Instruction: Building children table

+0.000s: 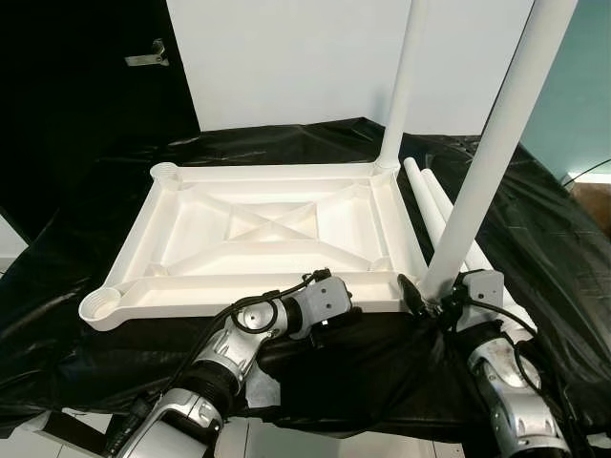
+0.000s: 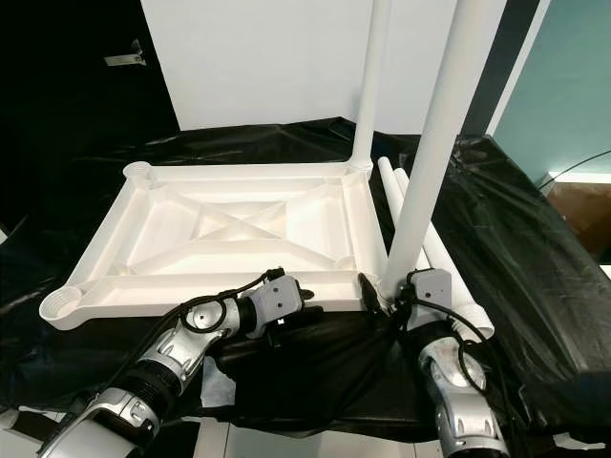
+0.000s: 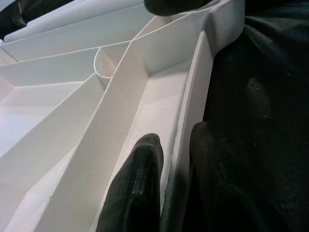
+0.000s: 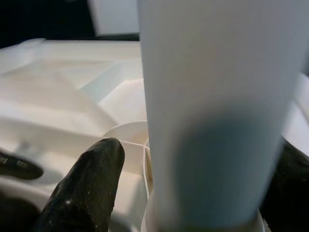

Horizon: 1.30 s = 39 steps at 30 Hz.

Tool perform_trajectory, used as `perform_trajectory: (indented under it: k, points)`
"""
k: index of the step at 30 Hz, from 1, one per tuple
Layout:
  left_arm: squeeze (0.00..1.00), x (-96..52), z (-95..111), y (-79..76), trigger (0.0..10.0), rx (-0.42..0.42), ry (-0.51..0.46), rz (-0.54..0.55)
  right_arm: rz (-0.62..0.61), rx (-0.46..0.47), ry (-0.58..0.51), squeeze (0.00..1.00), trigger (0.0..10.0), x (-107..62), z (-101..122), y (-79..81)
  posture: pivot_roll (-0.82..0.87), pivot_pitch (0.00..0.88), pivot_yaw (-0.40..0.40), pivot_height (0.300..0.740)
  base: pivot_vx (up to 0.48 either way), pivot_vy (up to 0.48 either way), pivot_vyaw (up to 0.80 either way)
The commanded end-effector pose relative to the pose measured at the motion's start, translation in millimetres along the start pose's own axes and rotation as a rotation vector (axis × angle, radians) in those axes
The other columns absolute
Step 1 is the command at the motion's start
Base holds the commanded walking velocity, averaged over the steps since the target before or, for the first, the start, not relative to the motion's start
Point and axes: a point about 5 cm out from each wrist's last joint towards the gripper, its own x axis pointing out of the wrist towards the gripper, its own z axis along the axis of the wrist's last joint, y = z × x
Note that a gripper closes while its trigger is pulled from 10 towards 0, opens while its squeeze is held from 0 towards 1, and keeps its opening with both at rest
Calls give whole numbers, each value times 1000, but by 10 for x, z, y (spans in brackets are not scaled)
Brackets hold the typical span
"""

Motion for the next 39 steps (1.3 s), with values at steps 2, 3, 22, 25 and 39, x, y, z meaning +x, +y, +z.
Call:
perform_trajectory:
  k: [2,3,22,25,39]
  points:
    - [0,35,-354,-314,10000,-85,167,-89,164,-47,56,0,10000,26,23,-66,-51,8,-10,740,0,0,0]
    - [0,35,-350,-309,10000,-85,164,-88,206,-81,81,0,10000,27,31,-120,-53,6,-8,740,0,0,0]
    - [0,23,-351,-308,10000,-88,154,-82,523,-185,295,0,0,-54,-14,-332,-43,9,-9,740,0,0,0]
    - [0,29,-343,-307,10000,-86,153,-85,498,-103,301,0,0,-66,-82,-300,-47,13,-6,740,0,0,0]
    - [0,32,-346,-312,10000,-85,156,-85,-204,317,-17,0,0,197,-189,246,-40,8,-7,740,0,0,0]
